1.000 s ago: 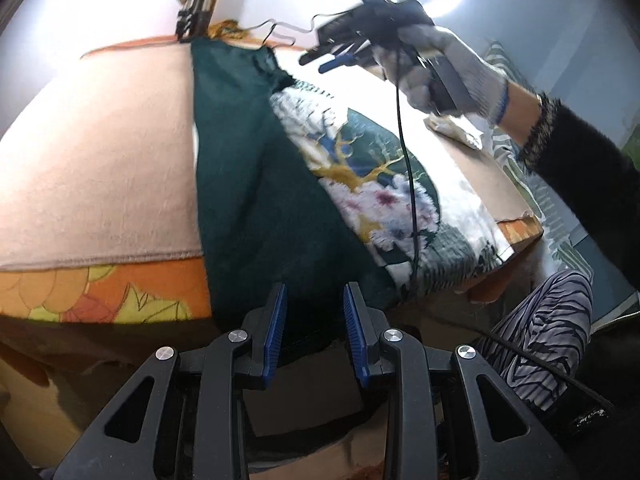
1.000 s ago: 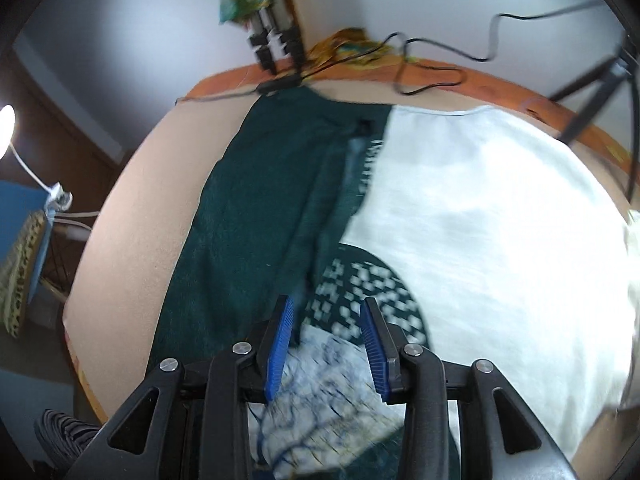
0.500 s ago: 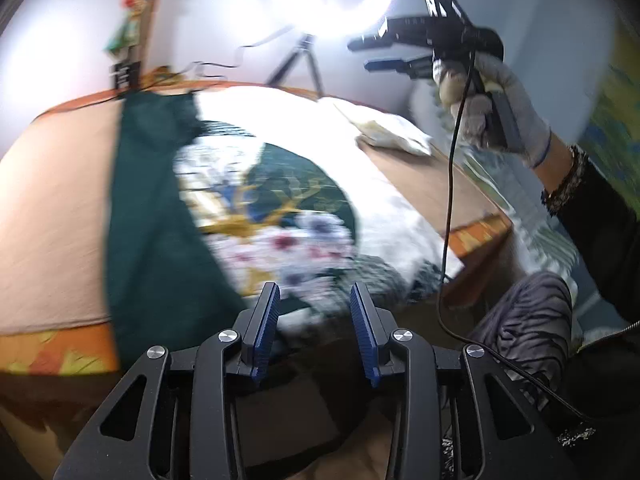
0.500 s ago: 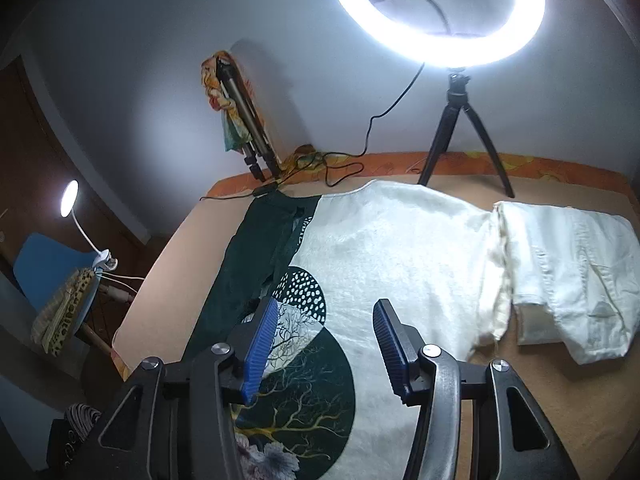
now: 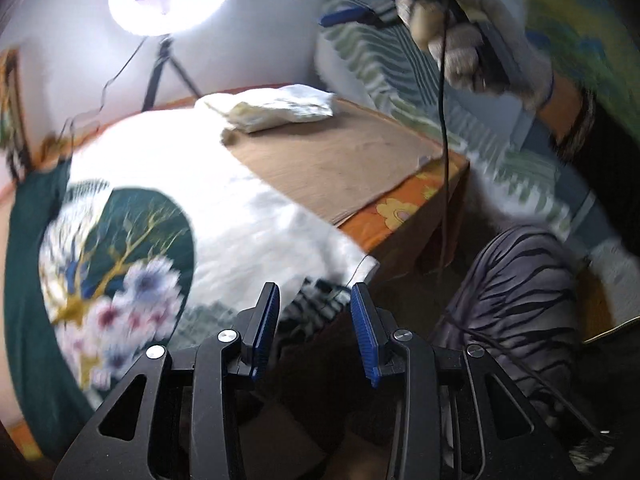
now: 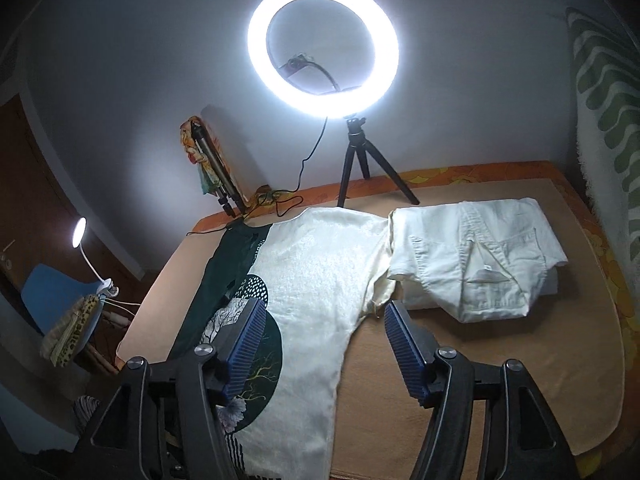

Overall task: Fold small clothes
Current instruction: 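Open both grippers and release the folded green side, then move both tools to the white side edge and grasp it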

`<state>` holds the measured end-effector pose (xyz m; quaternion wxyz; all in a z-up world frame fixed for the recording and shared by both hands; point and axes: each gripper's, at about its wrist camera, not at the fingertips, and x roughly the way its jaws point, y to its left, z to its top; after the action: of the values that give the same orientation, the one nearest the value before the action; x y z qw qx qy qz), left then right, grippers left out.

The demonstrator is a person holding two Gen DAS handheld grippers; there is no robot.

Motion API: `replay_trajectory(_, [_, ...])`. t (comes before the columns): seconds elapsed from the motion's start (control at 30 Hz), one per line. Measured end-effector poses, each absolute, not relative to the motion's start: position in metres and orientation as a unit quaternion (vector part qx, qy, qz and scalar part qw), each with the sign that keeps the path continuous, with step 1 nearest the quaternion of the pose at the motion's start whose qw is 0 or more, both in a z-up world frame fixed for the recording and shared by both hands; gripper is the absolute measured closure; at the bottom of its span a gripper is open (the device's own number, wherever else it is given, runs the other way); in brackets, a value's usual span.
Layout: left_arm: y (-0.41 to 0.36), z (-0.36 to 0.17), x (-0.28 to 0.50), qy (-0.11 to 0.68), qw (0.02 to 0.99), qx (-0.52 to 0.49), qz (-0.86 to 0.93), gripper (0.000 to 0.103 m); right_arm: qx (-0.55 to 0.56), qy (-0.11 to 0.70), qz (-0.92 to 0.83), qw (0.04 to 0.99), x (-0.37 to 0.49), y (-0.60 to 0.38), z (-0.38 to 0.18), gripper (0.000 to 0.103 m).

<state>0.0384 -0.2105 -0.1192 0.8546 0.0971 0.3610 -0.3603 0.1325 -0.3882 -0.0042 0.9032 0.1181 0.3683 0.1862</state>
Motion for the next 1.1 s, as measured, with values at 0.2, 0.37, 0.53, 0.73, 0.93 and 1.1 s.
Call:
replay_trajectory(0.2, [-0.268,-0.134,0.034,0.329,0.843,0.185,-0.384,0.06,0.134,0.367,0.167,0.905,0.132,-0.428,-0.01,0.035])
replay_trajectory(0.37, [-0.29,-0.154,0.04,0.347,0.827,0.22,-0.384,0.06,0.15,0.372,0.158,0.902,0.139,-0.448,-0.02,0.035])
replay_trajectory(0.53, [-0.308,-0.166,0.035,0.329,0.831,0.27,-0.358,0.06,0.154,0.386,0.159,0.896,0.153,-0.452,-0.036,0.035])
replay_trajectory(0.73, [-0.309,-0.169,0.042,0.331,0.831,0.266,-0.358,0.06,0.162,0.399,0.175,0.885,0.183,-0.447,-0.053,0.035])
replay_trajectory(0.93, [-0.292,-0.155,0.063,0.339,0.835,0.196,-0.386,0.096,0.208,0.426,0.207,0.856,0.226,-0.435,-0.078,0.044])
replay_trajectory(1.1, [-0.273,-0.143,0.078,0.348,0.843,0.131,-0.389,0.097,0.217,0.474,0.22,0.824,0.254,-0.402,-0.112,0.044])
